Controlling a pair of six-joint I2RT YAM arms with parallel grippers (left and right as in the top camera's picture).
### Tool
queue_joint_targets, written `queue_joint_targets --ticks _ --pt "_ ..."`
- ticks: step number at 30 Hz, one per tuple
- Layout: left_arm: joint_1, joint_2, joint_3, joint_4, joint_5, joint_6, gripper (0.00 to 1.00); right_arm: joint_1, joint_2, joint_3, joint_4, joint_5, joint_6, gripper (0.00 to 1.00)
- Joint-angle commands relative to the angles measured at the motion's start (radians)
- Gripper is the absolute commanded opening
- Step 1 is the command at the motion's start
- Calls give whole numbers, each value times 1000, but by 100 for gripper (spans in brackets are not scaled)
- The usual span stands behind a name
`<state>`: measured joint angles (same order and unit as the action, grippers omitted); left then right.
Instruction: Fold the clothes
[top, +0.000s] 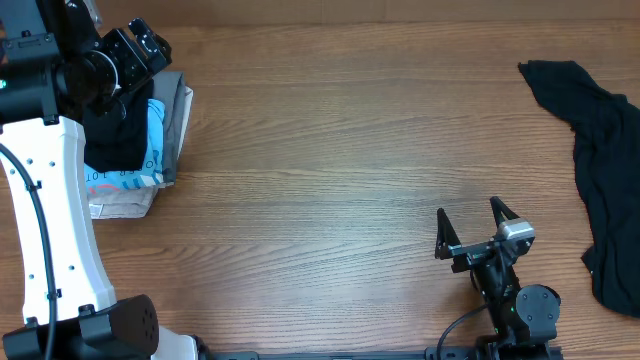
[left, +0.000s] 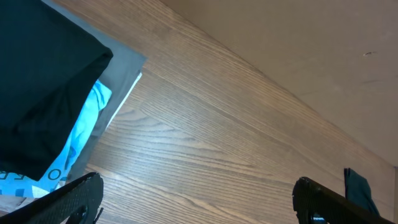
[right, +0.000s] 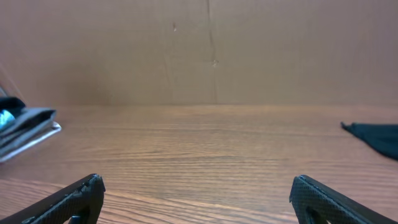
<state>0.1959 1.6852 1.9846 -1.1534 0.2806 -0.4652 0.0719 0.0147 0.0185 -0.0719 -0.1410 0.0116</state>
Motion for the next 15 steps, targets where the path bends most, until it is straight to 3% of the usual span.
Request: queue_joint_targets --ticks 1,15 --pt "0 -8 -3 1 4 1 100 -4 -11 -11 2 6 -121 100" --pt "0 -8 -3 1 4 1 100 -5 -11 -11 2 6 -166 100"
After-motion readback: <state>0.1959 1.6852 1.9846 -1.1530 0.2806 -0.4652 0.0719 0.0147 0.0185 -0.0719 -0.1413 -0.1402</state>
